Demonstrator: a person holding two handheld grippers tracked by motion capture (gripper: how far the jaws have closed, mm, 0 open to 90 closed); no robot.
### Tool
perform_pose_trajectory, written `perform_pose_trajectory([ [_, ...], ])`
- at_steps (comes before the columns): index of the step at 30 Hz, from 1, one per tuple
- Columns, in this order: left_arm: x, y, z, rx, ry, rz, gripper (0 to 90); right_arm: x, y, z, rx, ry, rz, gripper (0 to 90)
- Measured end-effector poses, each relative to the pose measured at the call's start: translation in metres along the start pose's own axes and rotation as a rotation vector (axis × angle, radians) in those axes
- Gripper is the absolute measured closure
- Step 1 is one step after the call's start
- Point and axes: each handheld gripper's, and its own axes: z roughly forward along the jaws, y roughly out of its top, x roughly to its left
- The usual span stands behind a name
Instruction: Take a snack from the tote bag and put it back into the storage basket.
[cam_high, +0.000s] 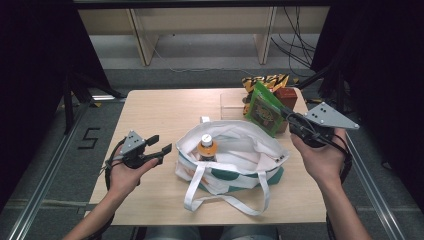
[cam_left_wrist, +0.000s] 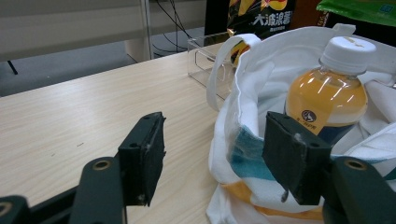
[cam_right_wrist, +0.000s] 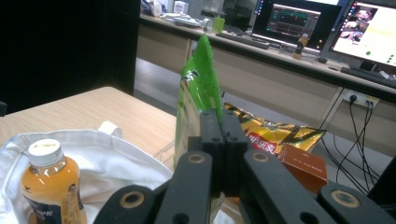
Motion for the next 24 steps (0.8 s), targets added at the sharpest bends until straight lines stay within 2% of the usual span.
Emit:
perform_pose_trajectory([
  [8,0.000,0.001,-0.001,-0.003,0.002,0.000,38.3,-0.004,0.003,0.004,-0.012,-0.011,-0.016,90.0],
  [19,0.001,0.001,-0.001,-0.003,0.002,0.001,38.3,-0.008,0.005,0.014,-0.013,-0.025,-0.013,90.0],
  [20,0.001,0.001,-0.001,-0.005,0.002,-0.001,38.3,-0.008,0.005,0.015,-0.006,-0.020,0.001,90.0],
  [24,0.001,0.000,0.000,-0.003,0.000,0.000,38.3,-0.010,0.004,0.019,-0.010,-0.030,-0.007,90.0],
])
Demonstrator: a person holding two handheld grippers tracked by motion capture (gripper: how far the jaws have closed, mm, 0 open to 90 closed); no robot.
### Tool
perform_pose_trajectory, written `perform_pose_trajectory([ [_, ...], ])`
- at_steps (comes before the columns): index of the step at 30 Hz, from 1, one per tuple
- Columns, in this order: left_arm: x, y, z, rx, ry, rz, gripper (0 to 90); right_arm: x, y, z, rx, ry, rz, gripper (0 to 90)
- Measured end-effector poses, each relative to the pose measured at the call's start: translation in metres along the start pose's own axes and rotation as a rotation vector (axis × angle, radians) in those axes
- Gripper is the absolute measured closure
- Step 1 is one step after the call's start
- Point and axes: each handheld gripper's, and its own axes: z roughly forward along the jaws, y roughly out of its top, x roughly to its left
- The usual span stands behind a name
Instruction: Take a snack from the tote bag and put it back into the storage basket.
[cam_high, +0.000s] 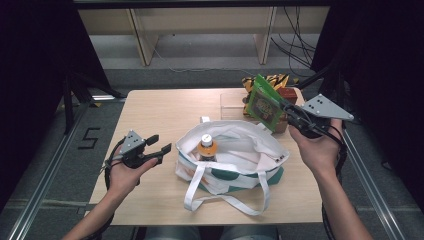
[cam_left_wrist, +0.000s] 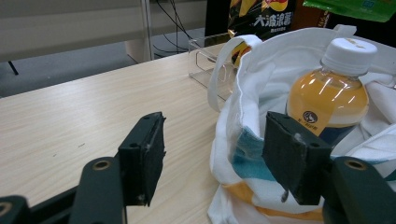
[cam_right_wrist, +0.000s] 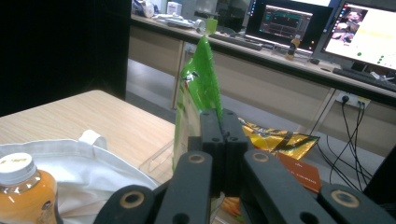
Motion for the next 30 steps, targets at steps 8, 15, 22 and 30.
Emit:
perform_pose_trajectory([
  [8,0.000,0.000,0.000,0.000,0.000,-0.001,38.3,-0.003,0.000,0.008,0.000,-0.005,0.004,90.0],
  [15,0.001,0.000,0.000,-0.006,-0.004,-0.002,38.3,-0.004,0.000,0.016,0.011,-0.003,0.016,90.0],
  [22,0.001,0.000,0.000,-0.008,-0.003,-0.005,38.3,-0.006,0.000,0.024,0.014,-0.004,0.018,90.0],
  [30,0.001,0.001,0.000,-0.009,0.001,-0.007,38.3,-0.008,0.001,0.032,0.016,-0.011,0.026,90.0],
])
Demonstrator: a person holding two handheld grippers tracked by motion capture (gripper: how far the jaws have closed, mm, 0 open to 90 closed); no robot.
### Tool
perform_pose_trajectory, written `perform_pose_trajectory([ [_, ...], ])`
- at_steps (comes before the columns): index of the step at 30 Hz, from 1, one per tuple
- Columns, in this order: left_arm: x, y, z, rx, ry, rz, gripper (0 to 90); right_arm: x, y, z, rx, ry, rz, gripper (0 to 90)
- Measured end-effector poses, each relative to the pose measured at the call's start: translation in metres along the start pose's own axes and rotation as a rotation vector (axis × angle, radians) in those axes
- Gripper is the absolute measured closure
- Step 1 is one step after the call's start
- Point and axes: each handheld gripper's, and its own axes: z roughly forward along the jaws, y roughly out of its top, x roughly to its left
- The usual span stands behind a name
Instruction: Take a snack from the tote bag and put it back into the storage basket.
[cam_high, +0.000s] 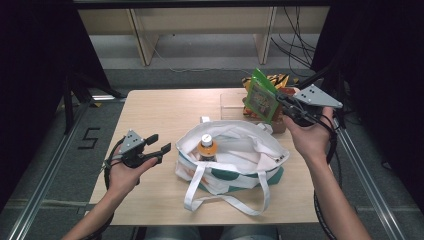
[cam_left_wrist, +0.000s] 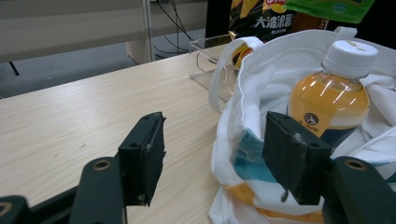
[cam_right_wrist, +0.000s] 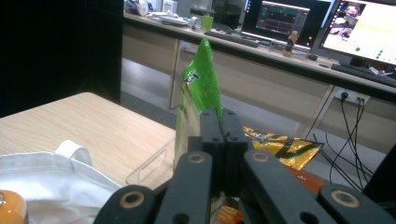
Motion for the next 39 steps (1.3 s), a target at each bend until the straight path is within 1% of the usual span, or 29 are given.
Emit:
perform_pose_trajectory([
  [2,0.000,0.000,0.000,0.001,-0.001,0.002,38.3,-0.002,0.000,0.003,-0.006,0.001,-0.013,90.0],
  [4,0.000,0.000,0.001,-0.003,-0.005,0.000,38.3,-0.002,0.001,0.004,0.002,0.004,-0.007,90.0],
  [6,0.001,0.000,0.001,-0.002,-0.005,0.000,38.3,-0.003,0.001,0.006,-0.006,-0.001,-0.013,90.0],
  [7,0.000,0.000,0.000,-0.002,-0.003,-0.001,38.3,-0.003,0.001,0.006,0.002,0.001,0.003,90.0],
  [9,0.000,0.000,0.000,0.001,0.000,0.000,38.3,-0.005,0.001,0.008,-0.006,-0.004,-0.016,90.0],
  [10,0.000,0.000,0.000,0.001,0.001,0.001,38.4,-0.005,0.001,0.009,0.001,0.003,-0.016,90.0],
  [11,0.000,0.000,0.000,-0.001,0.001,0.000,38.4,-0.004,0.001,0.010,0.006,-0.003,0.003,90.0],
  [12,0.000,0.000,0.000,-0.001,0.000,0.001,38.4,-0.005,0.001,0.011,-0.005,-0.006,-0.011,90.0],
  [14,0.000,0.000,0.000,-0.003,0.001,0.001,38.4,-0.005,0.001,0.013,0.000,0.000,-0.010,90.0],
  [15,0.000,0.000,0.000,-0.002,0.001,0.000,38.4,-0.005,0.002,0.013,0.011,0.005,-0.003,90.0],
  [16,0.000,0.000,0.000,-0.001,0.001,-0.001,38.4,-0.005,0.002,0.015,-0.002,0.000,-0.007,90.0],
  [18,0.000,0.000,0.001,-0.004,-0.004,0.000,38.4,-0.006,0.002,0.017,-0.002,0.000,-0.006,90.0],
  [19,0.000,0.000,0.001,-0.003,-0.005,-0.003,38.4,-0.006,0.001,0.018,-0.001,-0.002,0.003,90.0],
  [20,0.000,0.000,0.001,-0.003,-0.005,-0.001,38.4,-0.006,0.001,0.019,0.005,0.006,0.010,90.0],
  [21,0.000,0.000,0.001,-0.003,-0.004,-0.002,38.4,-0.008,0.001,0.021,-0.005,-0.002,-0.011,90.0],
  [22,0.000,0.000,0.001,-0.003,-0.005,-0.003,38.4,-0.007,0.001,0.022,0.005,0.005,0.002,90.0],
  [23,0.000,0.000,0.000,0.004,0.004,-0.001,38.4,-0.008,0.001,0.023,0.000,-0.006,-0.004,90.0],
  [24,0.000,0.000,0.000,0.000,0.001,-0.001,38.4,-0.008,0.001,0.025,0.005,0.001,0.002,90.0],
  [25,0.001,0.000,0.000,0.001,0.002,-0.001,38.4,-0.009,0.001,0.026,0.001,0.001,-0.004,90.0],
  [26,0.001,0.000,0.000,0.000,0.002,0.000,38.4,-0.009,0.000,0.027,-0.001,-0.005,-0.003,90.0],
  [27,0.001,0.000,0.000,0.000,0.001,-0.001,38.4,-0.008,0.000,0.028,0.008,0.001,0.007,90.0],
  [28,0.000,0.000,0.000,0.001,0.001,-0.001,38.4,-0.009,-0.001,0.029,0.005,-0.003,-0.001,90.0],
  [30,0.000,0.000,-0.001,0.000,0.001,0.000,38.4,-0.008,-0.002,0.031,0.012,-0.002,0.015,90.0],
  [33,0.001,0.000,-0.001,-0.001,0.002,0.000,38.4,-0.010,-0.002,0.035,0.016,0.001,0.004,90.0],
  [34,0.000,0.000,-0.001,-0.002,0.002,0.003,38.4,-0.009,-0.003,0.036,0.018,-0.005,0.011,90.0],
  [35,0.000,0.000,-0.001,-0.002,0.002,0.003,38.4,-0.009,-0.003,0.037,0.023,0.000,0.020,90.0],
  [37,0.000,0.000,-0.001,-0.003,0.003,0.003,38.4,-0.011,-0.003,0.040,0.018,-0.002,0.010,90.0],
  [38,0.000,0.000,-0.001,-0.002,0.003,0.003,38.3,-0.010,-0.004,0.040,0.018,-0.006,0.018,90.0],
  [39,0.000,0.000,-0.001,-0.002,0.004,0.003,38.4,-0.011,-0.004,0.041,0.014,-0.012,0.013,90.0],
])
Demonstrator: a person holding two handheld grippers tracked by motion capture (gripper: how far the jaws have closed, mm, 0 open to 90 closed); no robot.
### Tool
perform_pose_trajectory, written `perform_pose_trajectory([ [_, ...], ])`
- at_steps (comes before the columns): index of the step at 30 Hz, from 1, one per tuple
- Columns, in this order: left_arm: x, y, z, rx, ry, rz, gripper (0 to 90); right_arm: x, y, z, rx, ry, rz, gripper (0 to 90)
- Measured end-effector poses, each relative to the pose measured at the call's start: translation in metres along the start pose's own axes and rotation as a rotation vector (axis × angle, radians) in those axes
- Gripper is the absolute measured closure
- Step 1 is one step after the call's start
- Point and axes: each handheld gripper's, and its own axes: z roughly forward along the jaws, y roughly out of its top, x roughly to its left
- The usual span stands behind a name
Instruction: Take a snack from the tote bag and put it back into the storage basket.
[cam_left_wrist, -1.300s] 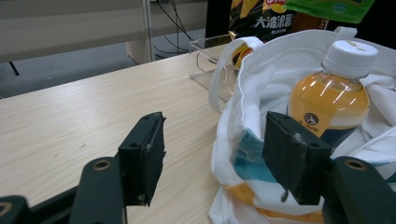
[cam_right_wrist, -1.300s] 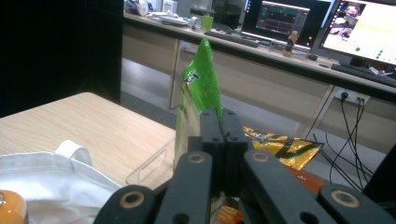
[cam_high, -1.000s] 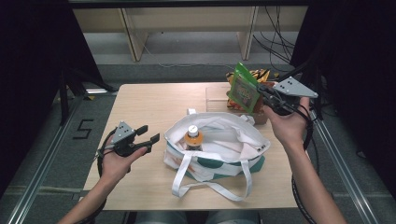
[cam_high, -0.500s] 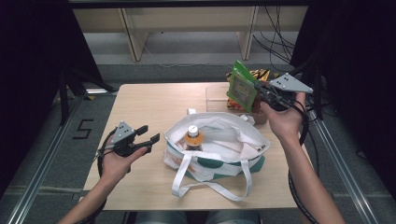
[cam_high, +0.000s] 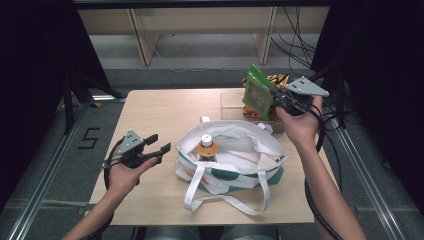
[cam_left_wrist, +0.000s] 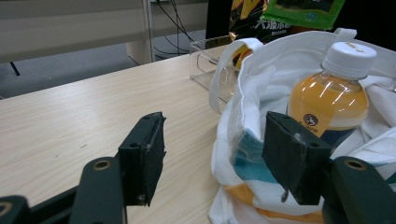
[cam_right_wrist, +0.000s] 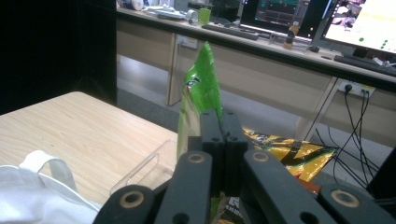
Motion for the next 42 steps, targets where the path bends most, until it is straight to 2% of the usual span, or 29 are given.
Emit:
perform_pose_trajectory([
  [1,0.000,0.000,0.000,0.000,-0.001,0.000,38.4,-0.001,-0.001,0.001,0.006,0.008,0.005,90.0],
  [2,0.000,0.000,0.000,0.000,-0.003,-0.002,38.4,-0.002,-0.001,0.003,-0.003,0.006,-0.016,90.0],
  [7,0.000,0.000,0.000,0.000,-0.004,0.000,38.3,-0.002,-0.003,0.008,0.011,-0.001,0.022,90.0],
  [9,0.000,0.000,0.000,-0.007,-0.005,-0.001,38.3,-0.004,-0.003,0.010,0.008,-0.002,-0.001,90.0],
  [12,0.000,0.001,0.000,-0.006,0.000,-0.002,38.3,-0.006,-0.004,0.014,0.014,-0.002,-0.010,90.0],
  [13,0.000,0.001,-0.001,-0.005,0.000,-0.001,38.2,-0.004,-0.005,0.015,0.022,-0.004,0.016,90.0],
  [17,0.000,0.001,-0.001,-0.005,-0.002,-0.001,38.2,-0.006,-0.007,0.019,0.020,-0.008,0.002,90.0],
  [21,0.000,0.000,0.000,-0.008,-0.009,-0.002,38.2,-0.006,-0.008,0.021,0.035,-0.007,0.028,90.0],
  [27,-0.001,0.000,0.001,0.001,-0.006,0.004,38.2,-0.008,-0.009,0.024,0.031,-0.008,0.003,90.0],
  [30,-0.001,0.000,0.001,0.001,-0.006,0.002,38.2,-0.006,-0.009,0.025,0.040,-0.008,0.025,90.0],
  [33,0.000,0.000,0.001,0.000,-0.005,-0.001,38.2,-0.007,-0.010,0.028,0.035,-0.009,0.005,90.0],
  [41,0.000,0.000,0.001,-0.001,-0.004,0.000,38.2,-0.006,-0.012,0.034,0.054,-0.012,0.024,90.0],
  [42,0.000,0.000,0.001,0.000,-0.004,-0.003,38.2,-0.007,-0.013,0.035,0.047,-0.021,0.010,90.0],
])
